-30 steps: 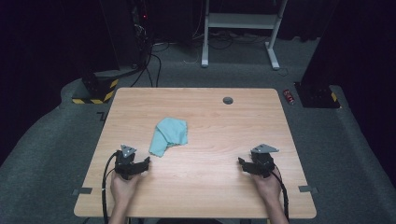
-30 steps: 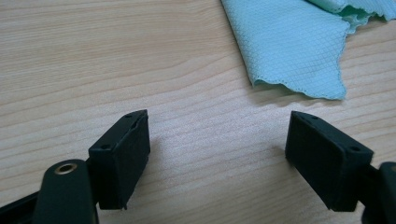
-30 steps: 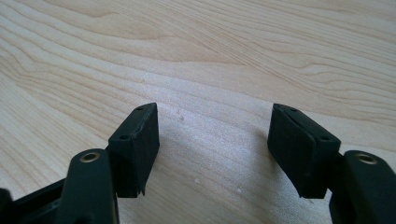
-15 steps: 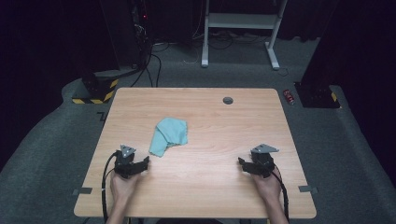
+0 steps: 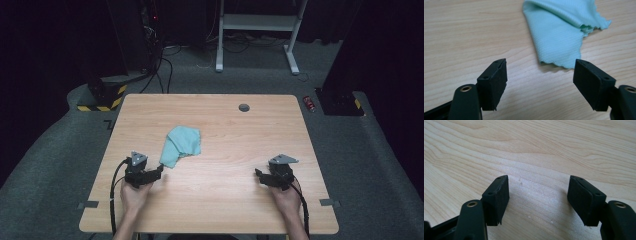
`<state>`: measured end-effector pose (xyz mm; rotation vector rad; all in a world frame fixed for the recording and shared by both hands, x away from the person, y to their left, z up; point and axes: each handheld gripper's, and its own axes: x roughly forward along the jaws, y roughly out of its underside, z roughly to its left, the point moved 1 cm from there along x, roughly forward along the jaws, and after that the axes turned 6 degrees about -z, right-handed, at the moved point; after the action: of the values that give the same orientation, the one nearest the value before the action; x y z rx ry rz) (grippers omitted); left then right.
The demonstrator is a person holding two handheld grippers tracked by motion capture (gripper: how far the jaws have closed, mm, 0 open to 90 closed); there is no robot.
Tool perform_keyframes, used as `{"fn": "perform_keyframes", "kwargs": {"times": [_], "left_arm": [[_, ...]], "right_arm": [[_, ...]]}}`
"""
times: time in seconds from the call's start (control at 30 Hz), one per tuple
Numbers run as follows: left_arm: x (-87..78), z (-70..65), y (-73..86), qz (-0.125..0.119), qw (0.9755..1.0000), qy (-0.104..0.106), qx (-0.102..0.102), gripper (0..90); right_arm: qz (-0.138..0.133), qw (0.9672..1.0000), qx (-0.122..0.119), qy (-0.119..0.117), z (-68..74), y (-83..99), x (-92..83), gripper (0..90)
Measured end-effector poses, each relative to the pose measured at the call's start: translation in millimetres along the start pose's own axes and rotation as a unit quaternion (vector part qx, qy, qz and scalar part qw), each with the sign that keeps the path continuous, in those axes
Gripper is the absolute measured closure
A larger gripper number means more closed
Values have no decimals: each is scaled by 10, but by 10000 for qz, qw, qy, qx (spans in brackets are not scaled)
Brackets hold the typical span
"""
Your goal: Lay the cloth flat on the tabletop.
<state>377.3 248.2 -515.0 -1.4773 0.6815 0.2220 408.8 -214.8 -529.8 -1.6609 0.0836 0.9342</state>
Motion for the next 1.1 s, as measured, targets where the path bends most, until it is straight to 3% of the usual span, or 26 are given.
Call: {"fn": "perform_keyframes", "kwargs": {"times": [0.23, 0.4, 0.57, 0.63, 0.8, 0.9, 1.03, 1.1], "left_arm": [[46, -39, -94, 3, 10000, 90, 28, 279], [102, -78, -178, -25, 9996, 270, -31, 281], [190, -154, -254, 15, 9995, 309, 55, 272], [219, -167, -261, -22, 9993, 369, -13, 279], [325, -236, -322, 119, 9992, 388, 57, 272], [353, -262, -351, 61, 9991, 421, 60, 281], [503, -361, -416, 237, 9985, 438, 218, 287], [575, -372, -403, 292, 9985, 419, 191, 309]], "right_arm": [[0, 10000, 2, 0, 0, 0, 0, 339], [0, 10000, 1, 1, 0, 0, 0, 338], [0, 10000, 5, 1, 1, 0, 0, 338], [-1, 10000, 5, 1, 1, 0, 0, 338], [2, 10000, -3, 1, 0, 0, 0, 338], [0, 10000, -14, -3, -2, 0, 1, 338], [2, 10000, -2, 1, 0, 0, 0, 338], [0, 10000, -16, -5, -2, 0, 1, 336]]}}
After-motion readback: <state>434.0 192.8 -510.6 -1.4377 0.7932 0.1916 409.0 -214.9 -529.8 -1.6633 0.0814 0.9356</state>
